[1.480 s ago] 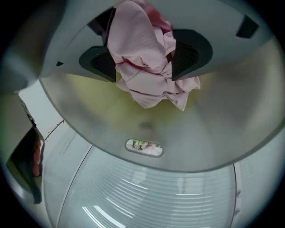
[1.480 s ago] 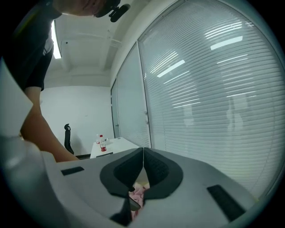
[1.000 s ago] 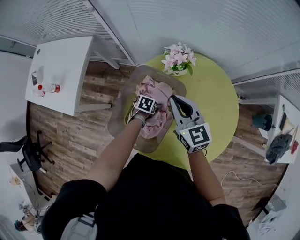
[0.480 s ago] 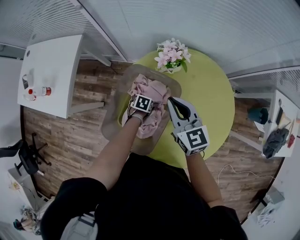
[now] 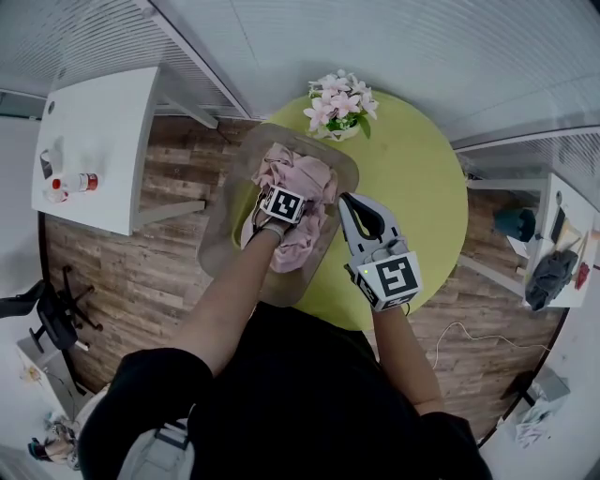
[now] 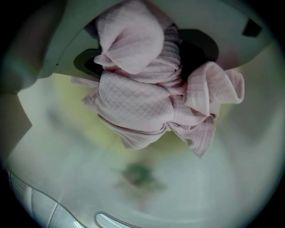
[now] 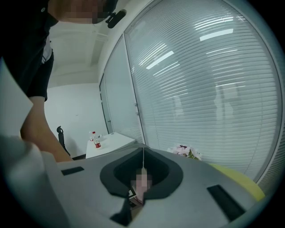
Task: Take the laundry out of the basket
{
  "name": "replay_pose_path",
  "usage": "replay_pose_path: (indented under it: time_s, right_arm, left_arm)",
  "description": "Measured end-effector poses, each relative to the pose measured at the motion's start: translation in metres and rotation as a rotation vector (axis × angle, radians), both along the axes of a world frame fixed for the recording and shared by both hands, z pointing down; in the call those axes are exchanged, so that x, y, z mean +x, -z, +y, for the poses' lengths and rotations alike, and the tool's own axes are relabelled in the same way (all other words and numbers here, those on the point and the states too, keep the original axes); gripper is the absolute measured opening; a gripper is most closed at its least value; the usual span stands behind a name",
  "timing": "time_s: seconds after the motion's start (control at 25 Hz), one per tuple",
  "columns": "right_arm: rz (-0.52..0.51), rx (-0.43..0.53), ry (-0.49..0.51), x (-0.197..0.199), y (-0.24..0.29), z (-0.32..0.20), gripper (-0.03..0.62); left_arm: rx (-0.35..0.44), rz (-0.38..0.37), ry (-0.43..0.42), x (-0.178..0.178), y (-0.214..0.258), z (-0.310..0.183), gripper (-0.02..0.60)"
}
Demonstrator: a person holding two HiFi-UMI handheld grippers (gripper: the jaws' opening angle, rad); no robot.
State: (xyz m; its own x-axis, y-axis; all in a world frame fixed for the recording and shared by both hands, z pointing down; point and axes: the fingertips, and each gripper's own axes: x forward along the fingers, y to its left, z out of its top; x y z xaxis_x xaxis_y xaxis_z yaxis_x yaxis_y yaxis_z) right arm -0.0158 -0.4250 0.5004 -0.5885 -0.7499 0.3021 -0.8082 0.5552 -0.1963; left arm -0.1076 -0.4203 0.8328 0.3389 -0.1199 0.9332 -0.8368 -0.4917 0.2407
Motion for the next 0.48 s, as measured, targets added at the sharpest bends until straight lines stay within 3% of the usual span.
replay_pose_path:
  time_s: [0.12,0.24,0.48]
  right_arm:
    - [-0.002,0.006,-0.007,0.004,0.002,0.004,0.025]
    - [-0.004,0.015,-0.009,0.007,0.007,0.008,0.025]
    - [-0.010,0.034,-0.018,0.018,0.017,0.014,0.025]
  left_arm:
    - [0.050,-0.001,-0.025,0.002,0.005,-0.009,0.478]
    - [0.004,-0.001,-0.016,0.002,0.005,0.004,0.452]
    - [0.029,-0.021,-0.062,0.004,0.029,0.012,0.430]
